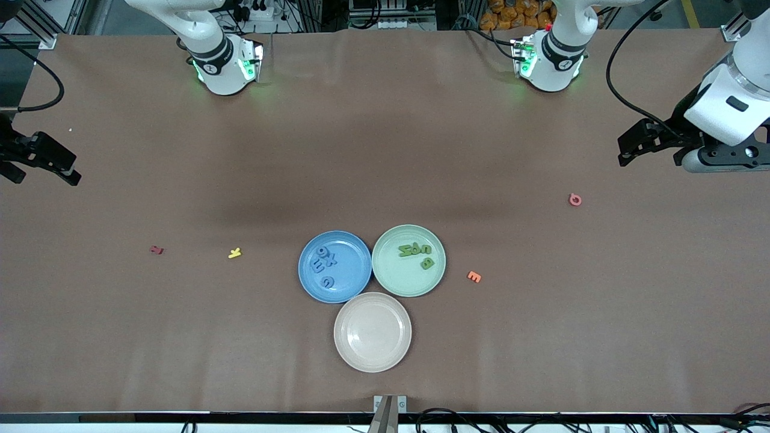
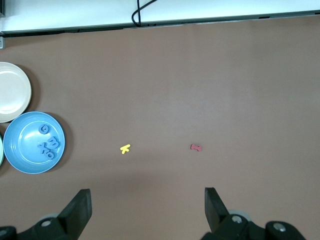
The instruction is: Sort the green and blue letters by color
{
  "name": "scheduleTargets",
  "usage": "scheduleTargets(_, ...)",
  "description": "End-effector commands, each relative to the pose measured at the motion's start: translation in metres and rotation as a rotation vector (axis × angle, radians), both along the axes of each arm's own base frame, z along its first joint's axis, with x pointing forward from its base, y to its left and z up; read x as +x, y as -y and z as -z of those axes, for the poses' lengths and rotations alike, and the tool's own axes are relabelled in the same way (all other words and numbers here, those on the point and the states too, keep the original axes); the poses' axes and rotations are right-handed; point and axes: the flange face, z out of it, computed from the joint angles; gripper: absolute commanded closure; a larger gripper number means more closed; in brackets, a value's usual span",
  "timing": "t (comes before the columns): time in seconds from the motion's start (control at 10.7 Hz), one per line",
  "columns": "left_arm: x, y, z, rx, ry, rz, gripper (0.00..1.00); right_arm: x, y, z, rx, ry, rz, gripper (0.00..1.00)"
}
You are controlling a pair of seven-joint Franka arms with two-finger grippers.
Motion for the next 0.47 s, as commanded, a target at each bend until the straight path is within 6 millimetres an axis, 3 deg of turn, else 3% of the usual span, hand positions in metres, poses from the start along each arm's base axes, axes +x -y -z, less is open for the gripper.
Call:
scheduleTargets(0.0, -0.0004, -0.0011, -0.0020, -0.002, -0.005, 0.023, 0.00, -0.0038, 0.0045, 0.0000, 0.007, -0.045, -0.004, 0.00)
scheduleTargets(0.37, -0.0003, -0.0019, -0.0020, -0.002, -0.005, 0.022, 0.00, -0.0032, 0.0018, 0.0008, 0.009, -0.047, -0.005, 0.00)
